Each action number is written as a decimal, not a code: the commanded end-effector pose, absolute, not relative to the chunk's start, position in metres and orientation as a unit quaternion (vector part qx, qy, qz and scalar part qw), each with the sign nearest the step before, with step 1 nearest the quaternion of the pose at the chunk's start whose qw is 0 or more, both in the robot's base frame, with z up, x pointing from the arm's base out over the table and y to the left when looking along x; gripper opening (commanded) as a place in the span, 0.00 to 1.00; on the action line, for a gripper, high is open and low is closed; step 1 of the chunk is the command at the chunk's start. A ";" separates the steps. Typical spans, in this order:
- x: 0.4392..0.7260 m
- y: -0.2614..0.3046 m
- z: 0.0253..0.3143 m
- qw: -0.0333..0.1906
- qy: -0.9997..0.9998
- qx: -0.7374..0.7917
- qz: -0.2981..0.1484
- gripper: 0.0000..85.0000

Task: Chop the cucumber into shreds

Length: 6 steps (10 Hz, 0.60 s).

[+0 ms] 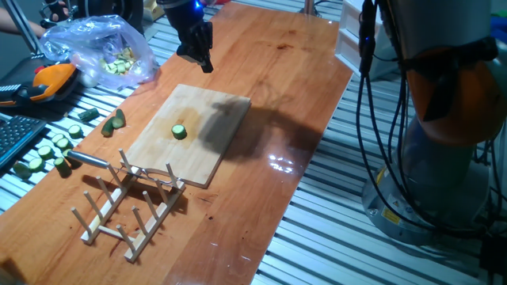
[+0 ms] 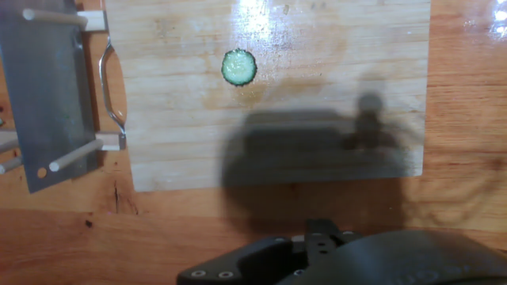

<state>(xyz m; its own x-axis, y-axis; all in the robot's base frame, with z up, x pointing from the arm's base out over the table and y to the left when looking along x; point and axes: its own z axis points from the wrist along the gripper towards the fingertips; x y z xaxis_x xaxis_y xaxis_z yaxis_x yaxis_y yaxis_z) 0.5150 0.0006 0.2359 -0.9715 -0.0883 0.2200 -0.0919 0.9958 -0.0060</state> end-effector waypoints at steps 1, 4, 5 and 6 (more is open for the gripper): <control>0.515 0.001 0.236 0.110 -0.993 0.045 0.008 0.00; 0.515 0.001 0.236 0.110 -0.992 0.055 0.006 0.00; 0.515 0.001 0.236 0.109 -0.992 0.055 0.006 0.00; 0.515 0.001 0.236 0.109 -0.993 0.052 0.007 0.00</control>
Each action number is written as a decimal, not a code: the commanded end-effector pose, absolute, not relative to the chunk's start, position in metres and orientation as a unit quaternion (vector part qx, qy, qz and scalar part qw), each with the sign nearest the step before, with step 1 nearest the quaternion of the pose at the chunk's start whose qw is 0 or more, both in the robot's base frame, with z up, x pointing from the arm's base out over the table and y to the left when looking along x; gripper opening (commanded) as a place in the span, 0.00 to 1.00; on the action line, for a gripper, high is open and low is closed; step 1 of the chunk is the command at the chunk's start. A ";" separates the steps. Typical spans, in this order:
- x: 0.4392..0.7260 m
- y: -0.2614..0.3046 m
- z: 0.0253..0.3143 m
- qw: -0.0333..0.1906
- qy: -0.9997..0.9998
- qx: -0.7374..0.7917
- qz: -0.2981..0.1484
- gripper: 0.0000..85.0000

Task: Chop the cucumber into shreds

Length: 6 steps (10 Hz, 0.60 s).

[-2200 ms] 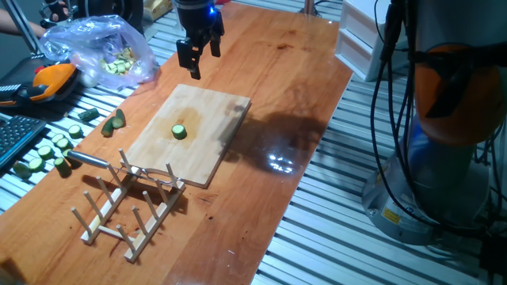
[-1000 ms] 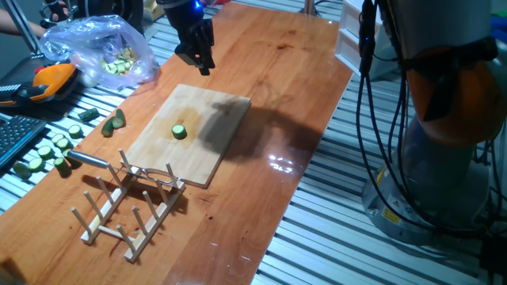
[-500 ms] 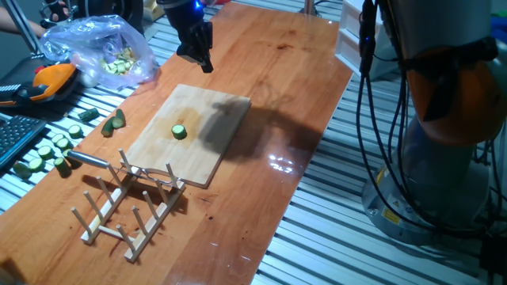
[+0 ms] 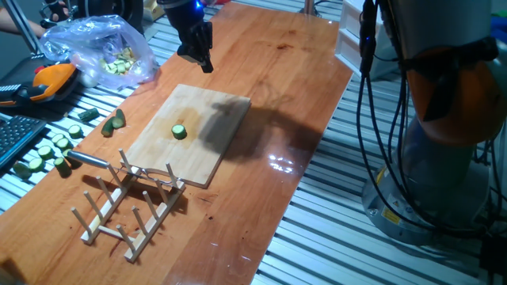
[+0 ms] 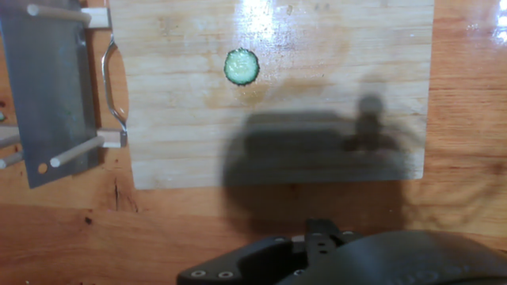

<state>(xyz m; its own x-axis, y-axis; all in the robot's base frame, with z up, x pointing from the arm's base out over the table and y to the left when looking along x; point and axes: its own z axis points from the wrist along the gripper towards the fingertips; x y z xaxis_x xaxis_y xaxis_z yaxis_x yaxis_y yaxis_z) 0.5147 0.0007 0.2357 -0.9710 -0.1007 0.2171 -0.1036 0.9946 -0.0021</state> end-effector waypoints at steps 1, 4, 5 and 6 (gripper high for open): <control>0.515 0.001 0.236 0.110 -0.993 0.049 0.007 0.00; 0.515 0.000 0.236 0.098 -0.995 0.010 0.009 0.00; 0.515 0.000 0.236 0.081 -0.997 0.019 0.007 0.00; 0.515 0.000 0.236 0.043 -0.999 0.027 0.000 0.00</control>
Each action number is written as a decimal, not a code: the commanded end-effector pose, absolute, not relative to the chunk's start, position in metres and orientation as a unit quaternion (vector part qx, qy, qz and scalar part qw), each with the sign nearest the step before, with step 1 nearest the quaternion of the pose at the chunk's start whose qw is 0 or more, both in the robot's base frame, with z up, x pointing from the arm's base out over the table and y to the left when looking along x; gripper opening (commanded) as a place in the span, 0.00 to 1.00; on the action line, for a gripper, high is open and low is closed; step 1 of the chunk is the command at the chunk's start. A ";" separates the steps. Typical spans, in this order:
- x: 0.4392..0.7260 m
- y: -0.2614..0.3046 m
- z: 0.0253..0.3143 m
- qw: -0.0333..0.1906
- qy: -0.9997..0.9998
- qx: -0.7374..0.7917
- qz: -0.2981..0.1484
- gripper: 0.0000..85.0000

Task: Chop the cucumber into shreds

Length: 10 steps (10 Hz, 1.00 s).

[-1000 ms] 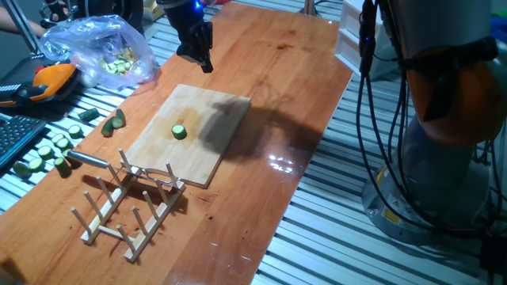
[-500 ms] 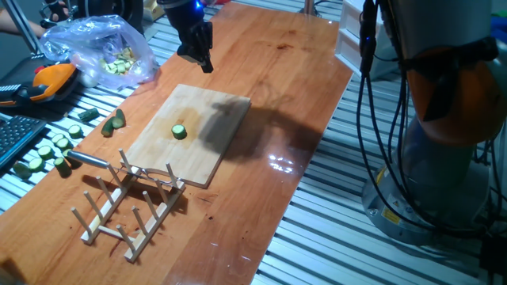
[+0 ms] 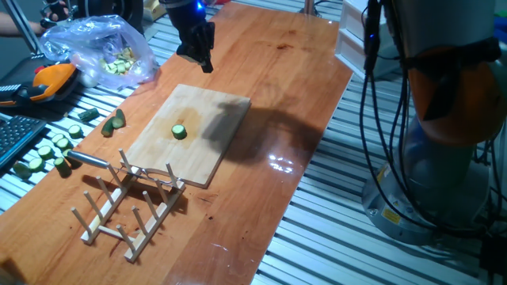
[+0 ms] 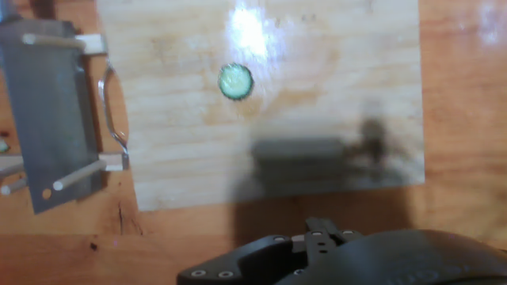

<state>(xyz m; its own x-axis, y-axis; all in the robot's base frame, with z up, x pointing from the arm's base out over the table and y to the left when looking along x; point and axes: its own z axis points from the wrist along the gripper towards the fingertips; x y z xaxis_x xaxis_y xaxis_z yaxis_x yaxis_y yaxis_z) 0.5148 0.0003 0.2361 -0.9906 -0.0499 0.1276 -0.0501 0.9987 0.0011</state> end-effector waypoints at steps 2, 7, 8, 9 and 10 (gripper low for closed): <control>0.515 0.000 0.236 0.057 -0.998 0.014 0.017 0.00; 0.515 0.000 0.236 0.040 -0.997 0.061 0.004 0.00; 0.515 0.000 0.236 0.053 -0.996 0.064 -0.012 0.00; 0.515 0.000 0.236 0.075 -0.995 0.056 -0.037 0.00; 0.515 0.000 0.236 0.081 -0.994 0.056 -0.039 0.00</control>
<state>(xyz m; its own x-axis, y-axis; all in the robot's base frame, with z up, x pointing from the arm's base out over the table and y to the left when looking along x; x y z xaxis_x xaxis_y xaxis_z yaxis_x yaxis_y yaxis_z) 0.5147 0.0007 0.2354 -0.9806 -0.1164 0.1578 -0.1034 0.9907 0.0880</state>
